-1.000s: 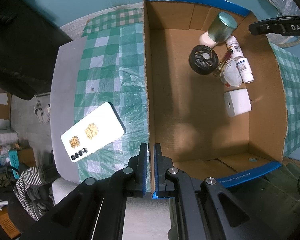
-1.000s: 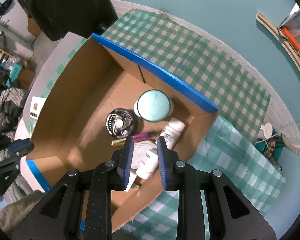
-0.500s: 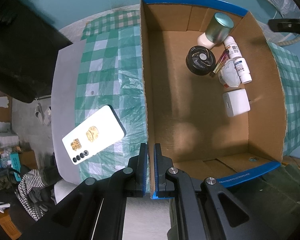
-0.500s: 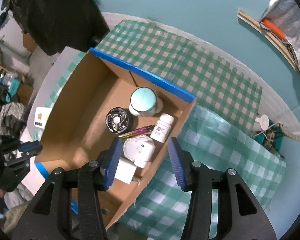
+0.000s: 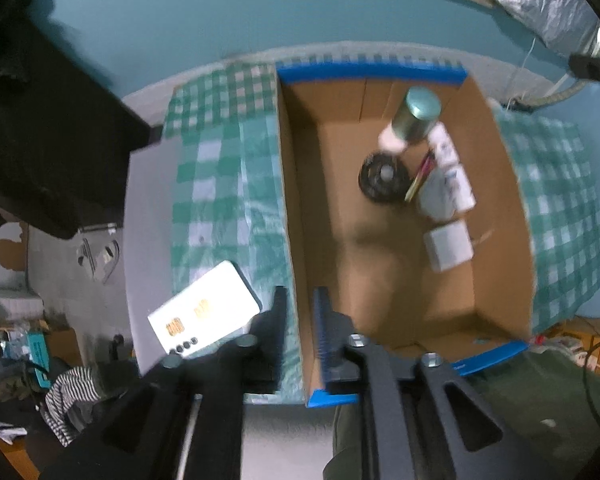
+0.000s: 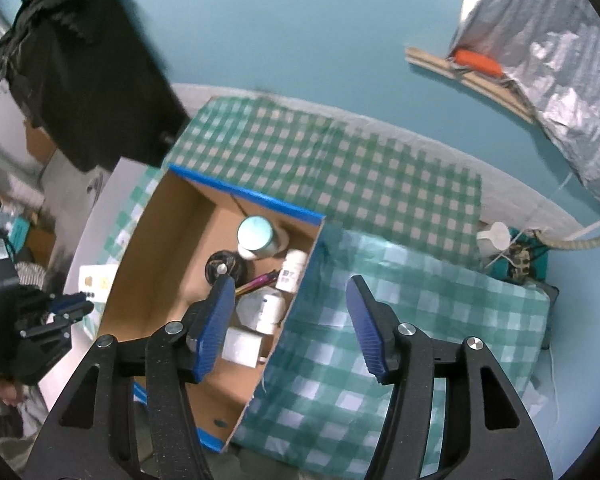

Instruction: Organize rigid objects

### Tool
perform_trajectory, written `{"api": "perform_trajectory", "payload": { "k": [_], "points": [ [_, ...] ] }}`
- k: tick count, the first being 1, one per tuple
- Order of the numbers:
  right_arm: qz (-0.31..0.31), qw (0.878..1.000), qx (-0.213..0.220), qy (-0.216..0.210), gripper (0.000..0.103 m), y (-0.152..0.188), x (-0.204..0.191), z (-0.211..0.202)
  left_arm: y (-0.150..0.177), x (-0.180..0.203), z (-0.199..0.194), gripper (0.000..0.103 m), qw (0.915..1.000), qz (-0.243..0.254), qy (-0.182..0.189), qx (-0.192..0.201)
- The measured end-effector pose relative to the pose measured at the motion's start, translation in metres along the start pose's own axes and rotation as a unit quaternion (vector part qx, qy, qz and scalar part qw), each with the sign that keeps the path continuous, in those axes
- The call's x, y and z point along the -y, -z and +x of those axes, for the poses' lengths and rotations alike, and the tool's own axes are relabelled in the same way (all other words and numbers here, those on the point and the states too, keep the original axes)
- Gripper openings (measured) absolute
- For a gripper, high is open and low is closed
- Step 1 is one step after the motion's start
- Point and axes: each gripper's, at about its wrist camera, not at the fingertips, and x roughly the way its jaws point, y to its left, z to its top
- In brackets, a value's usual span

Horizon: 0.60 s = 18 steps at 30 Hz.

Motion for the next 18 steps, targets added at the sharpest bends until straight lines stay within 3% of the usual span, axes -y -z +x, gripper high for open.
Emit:
{"api": "perform_trajectory", "payload": {
  "k": [6,10,16,18],
  "points": [
    [0.018,0.999,0.038,0.032,0.065,0.0,0.005,-0.034,-0.018,-0.001,-0.042,0.048,0.9981,0.001,-0.007,0.062],
    [0.033,0.996,0.063,0.045,0.066,0.002,0.007,-0.054,-0.03,0.0,-0.072,0.077,0.9938,-0.001,-0.018,0.11],
    [0.047,0.99,0.11,0.069,0.07,0.008,0.007,-0.08,-0.042,-0.001,-0.106,0.092,0.9868,-0.019,-0.01,0.16],
    [0.051,0.989,0.119,0.068,0.07,0.009,0.007,-0.084,-0.042,-0.002,-0.117,0.092,0.9836,-0.026,-0.004,0.179]
  ]
}}
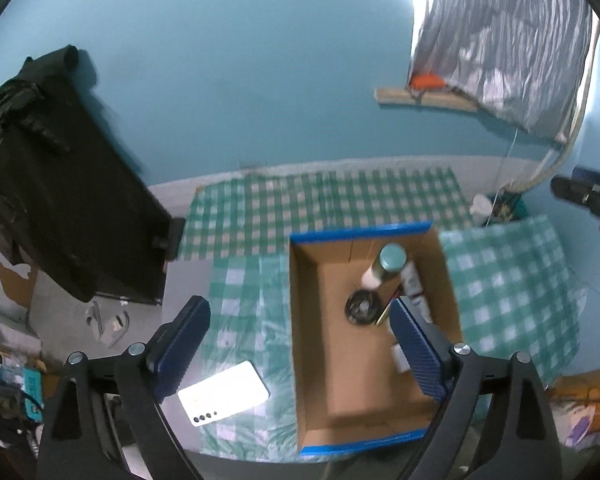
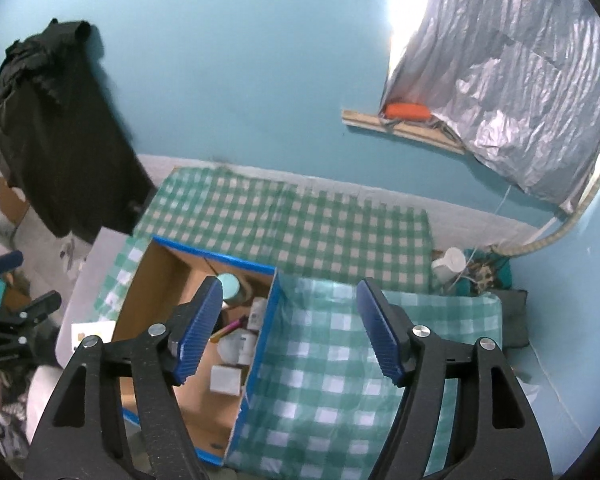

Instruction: Organize rigid objects

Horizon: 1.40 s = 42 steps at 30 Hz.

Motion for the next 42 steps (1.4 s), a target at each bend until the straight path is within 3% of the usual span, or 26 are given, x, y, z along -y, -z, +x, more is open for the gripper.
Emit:
{"api": "perform_trajectory", "payload": {
  "k": [3,6,13,42],
  "points": [
    [0.008,1.0,0.017,-0.001,0.07,-0.001,0.002,-0.006,-0.004,0.003,-0.011,0.094,0.9997,0.001,-0.008,0.024],
    [0.012,1.0,0.026,0.006,0.07,-0.001,0.003,-0.01,-0.007,0.007,-0.021,0.102,0.9987,0.009,-0.016,0.049],
    [0.015,0.999,0.027,0.01,0.07,0.002,0.004,-0.012,-0.011,0.019,-0.031,0.102,0.9973,0.018,-0.012,0.07],
    [0.017,1.0,0.021,0.014,0.07,0.007,0.022,-0.013,-0.006,0.041,-0.029,0.102,0.9986,0.011,-0.034,0.04]
  ]
}}
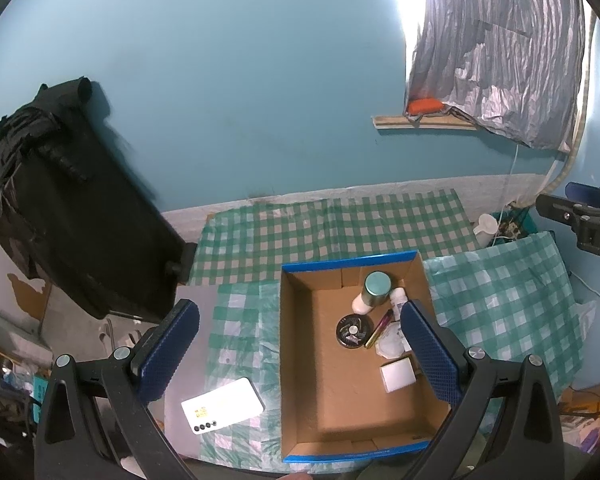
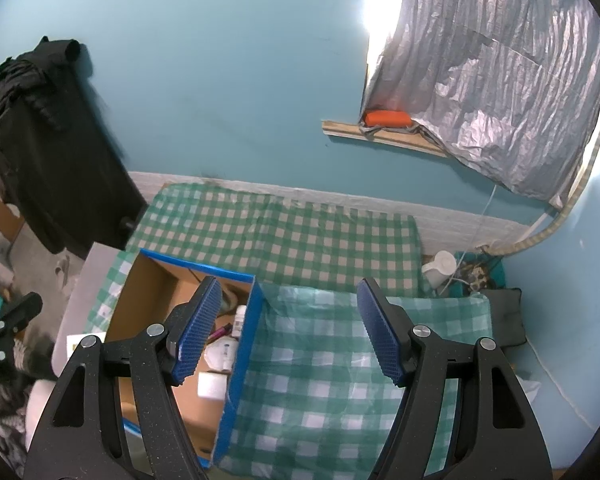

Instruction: Organize rigid objects

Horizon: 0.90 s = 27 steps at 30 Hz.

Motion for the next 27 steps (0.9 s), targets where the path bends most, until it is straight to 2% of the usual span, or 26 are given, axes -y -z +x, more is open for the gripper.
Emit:
{"api": "perform_trajectory", "payload": {
  "k": [27],
  "points": [
    [-0.001,1.0,0.001,0.001,0.07,0.0014,0.0026,-0.0001,0.0013,-0.0051,-0.0012,0.102,0.9999,-0.011,0.0,-0.004]
  ]
}}
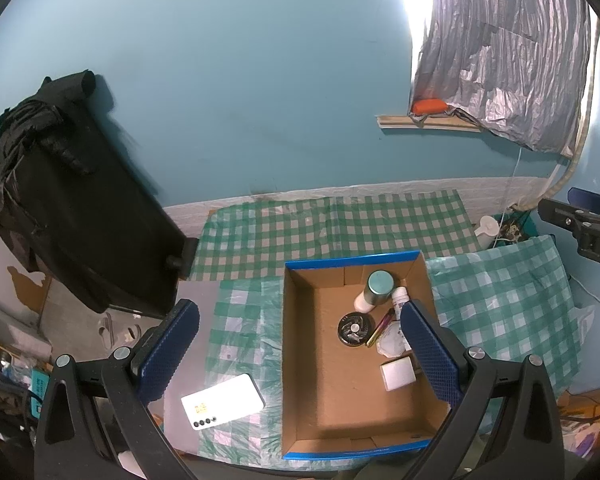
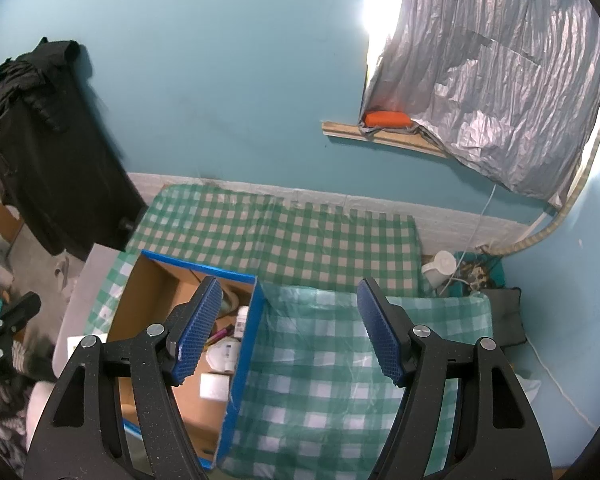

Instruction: Organize rigid objects

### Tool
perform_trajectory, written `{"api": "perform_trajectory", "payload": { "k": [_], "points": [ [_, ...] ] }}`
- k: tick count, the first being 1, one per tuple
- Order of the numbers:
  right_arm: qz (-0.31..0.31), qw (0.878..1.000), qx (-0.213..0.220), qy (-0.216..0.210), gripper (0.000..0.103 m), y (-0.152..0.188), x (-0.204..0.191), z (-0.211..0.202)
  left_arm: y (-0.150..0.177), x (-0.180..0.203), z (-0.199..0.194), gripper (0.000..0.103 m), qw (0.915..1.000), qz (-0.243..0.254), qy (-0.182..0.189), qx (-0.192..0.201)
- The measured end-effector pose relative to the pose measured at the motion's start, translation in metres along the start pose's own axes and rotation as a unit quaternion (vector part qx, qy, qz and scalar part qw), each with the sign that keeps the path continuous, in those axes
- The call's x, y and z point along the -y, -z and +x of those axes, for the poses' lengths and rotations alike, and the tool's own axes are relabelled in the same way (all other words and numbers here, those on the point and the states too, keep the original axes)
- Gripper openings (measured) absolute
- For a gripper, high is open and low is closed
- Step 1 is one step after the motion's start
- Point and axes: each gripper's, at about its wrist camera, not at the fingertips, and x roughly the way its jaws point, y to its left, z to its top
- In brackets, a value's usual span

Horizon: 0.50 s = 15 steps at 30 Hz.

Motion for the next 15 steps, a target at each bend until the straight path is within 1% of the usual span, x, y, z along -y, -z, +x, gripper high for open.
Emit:
{"api": "perform_trajectory", "payload": {
  "k": [15],
  "points": [
    [0.0,1.0,-0.001,0.001,0.07,0.0008,0.0015,0.0002,0.0012,0.0011,-0.001,0.102,1.0,0.001,-0.002,0.0]
  ]
}}
